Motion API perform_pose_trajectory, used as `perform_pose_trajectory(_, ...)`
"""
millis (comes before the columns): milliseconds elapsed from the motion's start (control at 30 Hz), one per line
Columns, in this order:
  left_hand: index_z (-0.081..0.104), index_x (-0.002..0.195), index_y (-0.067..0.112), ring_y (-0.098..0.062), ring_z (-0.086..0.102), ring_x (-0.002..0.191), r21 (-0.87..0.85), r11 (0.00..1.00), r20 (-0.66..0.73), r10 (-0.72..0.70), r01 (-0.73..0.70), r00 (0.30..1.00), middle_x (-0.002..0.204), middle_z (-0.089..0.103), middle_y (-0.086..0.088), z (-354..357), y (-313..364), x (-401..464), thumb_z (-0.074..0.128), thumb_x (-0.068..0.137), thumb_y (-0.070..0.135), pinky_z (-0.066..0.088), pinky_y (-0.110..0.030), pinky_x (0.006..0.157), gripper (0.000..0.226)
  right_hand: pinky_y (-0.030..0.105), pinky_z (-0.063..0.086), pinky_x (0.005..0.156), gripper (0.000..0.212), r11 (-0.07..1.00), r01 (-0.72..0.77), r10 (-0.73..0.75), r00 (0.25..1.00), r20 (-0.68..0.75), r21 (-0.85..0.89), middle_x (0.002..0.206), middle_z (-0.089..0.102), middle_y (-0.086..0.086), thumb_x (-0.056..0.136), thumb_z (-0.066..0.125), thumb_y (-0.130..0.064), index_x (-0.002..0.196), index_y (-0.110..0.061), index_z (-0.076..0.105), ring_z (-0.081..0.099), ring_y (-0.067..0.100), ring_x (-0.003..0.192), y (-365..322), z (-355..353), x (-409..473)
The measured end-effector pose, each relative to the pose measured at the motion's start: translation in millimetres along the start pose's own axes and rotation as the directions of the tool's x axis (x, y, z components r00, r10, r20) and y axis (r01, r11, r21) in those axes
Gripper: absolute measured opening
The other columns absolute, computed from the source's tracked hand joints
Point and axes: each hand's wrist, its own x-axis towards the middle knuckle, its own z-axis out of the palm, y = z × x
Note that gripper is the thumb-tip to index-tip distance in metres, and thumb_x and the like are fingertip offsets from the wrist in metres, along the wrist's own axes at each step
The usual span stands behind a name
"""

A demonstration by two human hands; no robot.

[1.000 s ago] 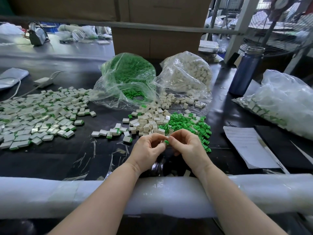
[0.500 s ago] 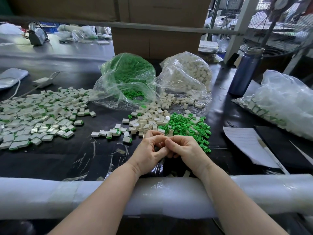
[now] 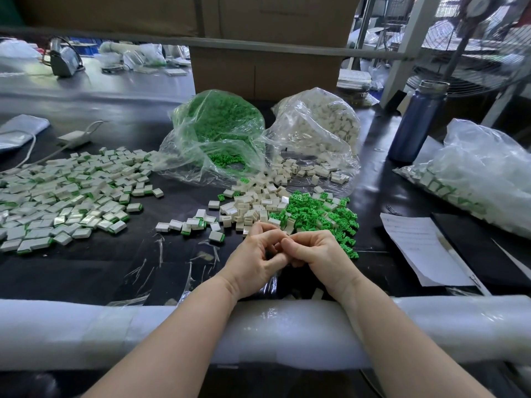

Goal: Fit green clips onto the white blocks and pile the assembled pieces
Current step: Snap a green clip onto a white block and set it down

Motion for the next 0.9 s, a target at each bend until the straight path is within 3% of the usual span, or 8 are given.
perform_pose_trajectory(267,0.058,0.079,0.035,-0.026,0.052,0.098,0.04,0.999,0.016,-0.001,0.0,1.0,0.104,0.042,0.009,-0.9,-1.0,0.2,0.063,0.083,0.009,0.044,-0.03,0.091,0.026,0.013,0.036,0.046,0.017,0.999,0.017,-0.017,1.0,-0.011,-0.029,0.048,0.055,-0.007,0.086,0.059,-0.001,0.073,-0.005,0.07,0.042,0.002,0.044,-3.4,1.5,-2.0)
perform_pose_trajectory(533,0.057,0.079,0.036,-0.026,0.053,0.091,0.045,0.999,0.023,0.002,-0.003,1.0,0.105,0.043,0.008,-1.0,-1.2,0.5,0.063,0.083,0.01,0.045,-0.029,0.087,0.027,0.012,0.035,0.045,0.018,0.999,0.027,-0.027,1.0,-0.013,-0.038,0.046,0.054,-0.008,0.086,0.06,-0.001,0.071,-0.005,0.069,0.042,0.001,0.044,-1.7,1.5,-0.9)
perform_pose_trajectory(733,0.061,0.087,0.02,-0.014,0.049,0.081,0.043,0.999,0.018,0.017,-0.017,1.0,0.106,0.045,0.0,-1.5,0.2,0.2,0.061,0.085,0.009,0.045,-0.026,0.085,0.011,0.017,0.039,0.051,0.015,0.998,0.042,-0.042,0.999,-0.007,-0.047,0.063,0.057,0.009,0.087,0.06,-0.008,0.078,-0.001,0.071,0.047,0.008,0.053,1.1,1.5,0.1)
perform_pose_trajectory(900,0.061,0.09,0.016,-0.009,0.048,0.083,0.039,0.999,0.014,0.02,-0.02,1.0,0.106,0.043,0.0,-1.4,0.2,0.3,0.062,0.085,0.009,0.043,-0.021,0.084,0.009,0.014,0.038,0.048,0.017,0.998,0.039,-0.04,0.999,-0.01,-0.043,0.056,0.056,0.001,0.086,0.06,-0.006,0.073,-0.006,0.071,0.045,0.004,0.048,0.2,1.7,0.2)
